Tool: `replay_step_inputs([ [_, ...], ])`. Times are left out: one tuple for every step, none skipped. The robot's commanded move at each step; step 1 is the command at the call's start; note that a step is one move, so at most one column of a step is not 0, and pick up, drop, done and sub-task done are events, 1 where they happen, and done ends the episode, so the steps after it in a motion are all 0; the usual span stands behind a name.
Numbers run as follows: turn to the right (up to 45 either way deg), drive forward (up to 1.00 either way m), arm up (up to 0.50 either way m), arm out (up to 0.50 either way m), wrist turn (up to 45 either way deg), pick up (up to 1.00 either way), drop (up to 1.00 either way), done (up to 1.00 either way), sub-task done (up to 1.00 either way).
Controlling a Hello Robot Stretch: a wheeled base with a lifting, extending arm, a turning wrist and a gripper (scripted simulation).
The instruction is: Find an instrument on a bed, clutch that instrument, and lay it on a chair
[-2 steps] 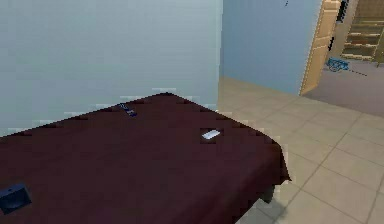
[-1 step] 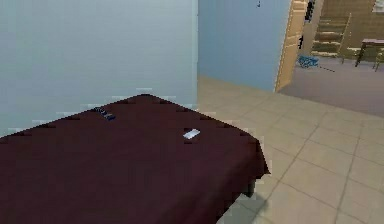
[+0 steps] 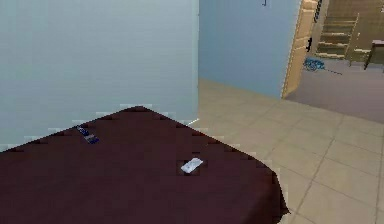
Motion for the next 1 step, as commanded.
replay_step_inputs([
  [-45.0, 0.00, 0.00, 0.00, 0.0, 0.00, 0.00, 0.00, 0.00],
])
